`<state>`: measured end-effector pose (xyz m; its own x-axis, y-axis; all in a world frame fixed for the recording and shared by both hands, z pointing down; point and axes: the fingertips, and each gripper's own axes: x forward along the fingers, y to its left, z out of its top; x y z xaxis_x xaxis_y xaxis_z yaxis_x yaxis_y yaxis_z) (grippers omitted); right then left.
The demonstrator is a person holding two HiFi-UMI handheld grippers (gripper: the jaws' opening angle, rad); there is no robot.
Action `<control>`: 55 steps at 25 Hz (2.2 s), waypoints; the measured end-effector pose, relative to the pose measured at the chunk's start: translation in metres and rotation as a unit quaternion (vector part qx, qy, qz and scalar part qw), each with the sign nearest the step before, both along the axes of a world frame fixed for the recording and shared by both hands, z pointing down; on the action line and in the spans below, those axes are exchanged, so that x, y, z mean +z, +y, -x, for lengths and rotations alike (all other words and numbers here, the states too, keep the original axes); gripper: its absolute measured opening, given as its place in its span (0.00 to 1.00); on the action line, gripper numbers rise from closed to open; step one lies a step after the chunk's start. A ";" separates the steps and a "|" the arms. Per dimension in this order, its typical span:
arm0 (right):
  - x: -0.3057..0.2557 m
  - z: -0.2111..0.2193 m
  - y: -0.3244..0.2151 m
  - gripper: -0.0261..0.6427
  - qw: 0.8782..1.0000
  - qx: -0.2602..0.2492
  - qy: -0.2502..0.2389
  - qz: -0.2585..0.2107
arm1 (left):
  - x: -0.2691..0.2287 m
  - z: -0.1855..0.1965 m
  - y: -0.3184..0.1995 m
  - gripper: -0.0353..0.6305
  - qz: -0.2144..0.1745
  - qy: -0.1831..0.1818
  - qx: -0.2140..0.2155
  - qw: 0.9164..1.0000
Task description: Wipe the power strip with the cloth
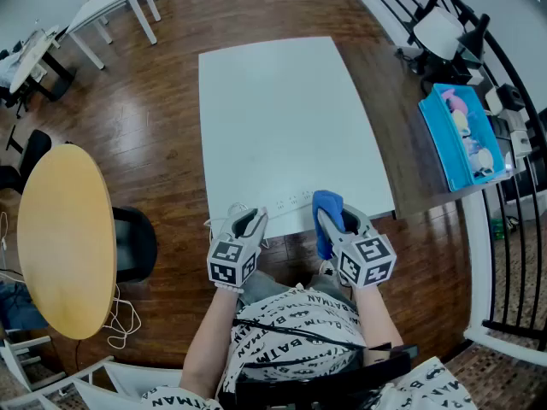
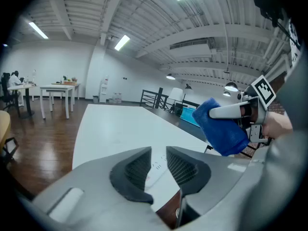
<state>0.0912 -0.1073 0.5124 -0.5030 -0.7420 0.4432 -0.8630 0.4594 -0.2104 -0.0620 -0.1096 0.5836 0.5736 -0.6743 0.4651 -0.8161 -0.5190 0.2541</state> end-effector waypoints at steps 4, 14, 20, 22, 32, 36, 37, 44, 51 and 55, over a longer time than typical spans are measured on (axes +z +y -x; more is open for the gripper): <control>0.003 0.002 -0.001 0.24 1.000 -0.001 0.004 0.001 | 0.026 -0.005 -0.002 0.41 -0.001 -0.038 0.047 0.998; 0.008 0.005 -0.001 0.24 1.000 0.017 0.012 0.005 | 0.099 -0.014 -0.015 0.61 0.011 -0.149 0.172 0.974; 0.017 -0.001 0.002 0.24 0.999 0.037 0.020 0.014 | 0.128 -0.020 -0.024 0.61 0.019 -0.189 0.224 0.956; 0.018 -0.005 0.003 0.24 0.999 0.045 0.021 0.016 | 0.129 -0.019 -0.026 0.52 0.013 -0.202 0.235 0.951; 0.023 -0.020 0.007 0.24 0.998 0.059 0.024 0.025 | 0.133 -0.027 -0.024 0.53 -0.002 -0.238 0.295 0.925; 0.032 -0.026 0.007 0.24 0.997 0.055 0.034 0.034 | 0.131 -0.029 -0.022 0.48 0.004 -0.228 0.303 0.926; 0.036 -0.029 0.005 0.24 0.997 0.052 0.042 0.039 | 0.129 -0.030 -0.022 0.48 -0.001 -0.227 0.300 0.927; 0.045 -0.034 -0.025 0.24 0.994 -0.022 0.082 0.064 | 0.068 -0.026 -0.010 0.48 -0.069 -0.255 0.252 0.931; 0.023 -0.006 -0.044 0.24 0.985 -0.102 0.130 0.043 | -0.011 -0.027 0.006 0.48 -0.127 -0.289 0.208 0.926; 0.017 0.015 -0.031 0.24 0.979 -0.145 0.139 0.040 | -0.034 -0.037 0.016 0.48 -0.169 -0.319 0.214 0.908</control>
<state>0.0757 -0.1381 0.5291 -0.5382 -0.5434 0.6443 -0.7282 0.6847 -0.0308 -0.0252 -0.0937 0.5492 0.5034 -0.6191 0.6028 -0.4467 -0.7836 -0.4317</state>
